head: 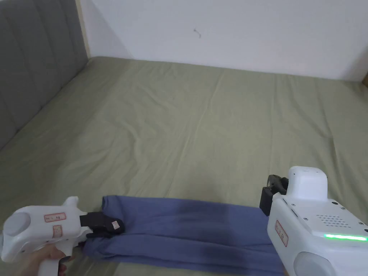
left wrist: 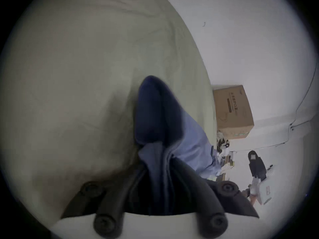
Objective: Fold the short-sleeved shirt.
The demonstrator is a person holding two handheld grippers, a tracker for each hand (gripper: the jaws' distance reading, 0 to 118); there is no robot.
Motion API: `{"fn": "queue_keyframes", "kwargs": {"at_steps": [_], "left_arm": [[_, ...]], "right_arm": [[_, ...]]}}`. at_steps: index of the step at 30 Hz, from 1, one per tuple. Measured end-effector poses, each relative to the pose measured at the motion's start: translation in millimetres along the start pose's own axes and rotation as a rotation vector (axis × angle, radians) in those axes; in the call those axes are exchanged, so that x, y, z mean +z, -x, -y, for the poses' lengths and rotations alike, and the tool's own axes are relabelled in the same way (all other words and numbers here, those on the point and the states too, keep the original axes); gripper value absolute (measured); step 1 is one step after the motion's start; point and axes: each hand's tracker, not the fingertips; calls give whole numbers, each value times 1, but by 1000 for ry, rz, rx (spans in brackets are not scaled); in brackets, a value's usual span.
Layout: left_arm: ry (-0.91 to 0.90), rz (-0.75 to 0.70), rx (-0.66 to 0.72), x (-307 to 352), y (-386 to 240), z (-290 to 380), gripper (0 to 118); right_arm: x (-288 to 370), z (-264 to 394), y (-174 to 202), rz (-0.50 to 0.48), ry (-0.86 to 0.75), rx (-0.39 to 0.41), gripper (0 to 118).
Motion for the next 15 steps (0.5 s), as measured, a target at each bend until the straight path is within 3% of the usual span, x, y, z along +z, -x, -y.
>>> {"fn": "queue_keyframes", "kwargs": {"at_steps": [7,15], "left_arm": [[-27,-143,-164,40,-16,-20,5],[-52,-224,-191,51,-34,-19,5]], "right_arm": [[5,1,-13,5,14,-34,1],[13,3,-29,-6,20,-41,1]]}}
